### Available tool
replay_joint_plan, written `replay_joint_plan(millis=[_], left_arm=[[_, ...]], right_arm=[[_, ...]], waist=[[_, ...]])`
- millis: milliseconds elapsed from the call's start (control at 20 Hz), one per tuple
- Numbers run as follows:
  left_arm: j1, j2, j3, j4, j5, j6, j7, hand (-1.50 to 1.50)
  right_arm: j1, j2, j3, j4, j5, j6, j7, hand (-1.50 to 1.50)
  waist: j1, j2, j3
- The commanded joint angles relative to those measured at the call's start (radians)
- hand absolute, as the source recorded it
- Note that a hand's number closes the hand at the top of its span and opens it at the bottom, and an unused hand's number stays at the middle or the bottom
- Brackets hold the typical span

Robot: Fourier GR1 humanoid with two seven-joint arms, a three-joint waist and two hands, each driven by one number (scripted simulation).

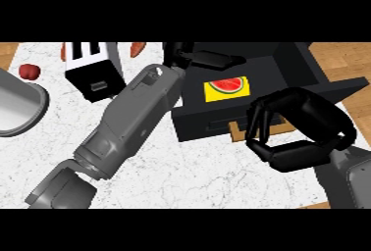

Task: Pick up the cup, place it into the drawer and close the drawer

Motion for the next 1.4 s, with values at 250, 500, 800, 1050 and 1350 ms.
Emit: replay_joint_plan(millis=[250,500,800,1050,1350], left_arm=[[0.008,0.000,0.009,0.040,0.082,0.064,-0.086,-1.50],[0.051,0.000,0.015,-0.011,0.109,0.033,-0.101,-1.50],[0.120,0.042,0.044,-0.041,0.105,-0.053,-0.132,-1.50],[0.186,0.060,0.034,-0.131,0.100,-0.052,-0.128,-1.50],[0.270,0.109,0.040,-0.229,0.115,-0.089,-0.100,-1.50]], right_arm=[[0.041,-0.151,0.102,-0.048,0.265,0.073,0.065,-1.50],[0.167,-0.140,0.167,0.066,0.566,-0.052,-0.101,-1.50],[0.076,-0.049,0.287,0.396,0.752,-0.167,-0.191,-1.50],[-0.062,-0.035,0.261,0.739,0.822,-0.220,-0.305,1.50],[-0.225,-0.008,0.164,1.028,0.830,-0.336,-0.483,1.50]], waist=[[0.065,-0.017,0.001],[0.141,-0.030,0.002],[0.198,-0.030,0.001],[0.248,-0.030,0.003],[0.274,-0.024,0.004]])
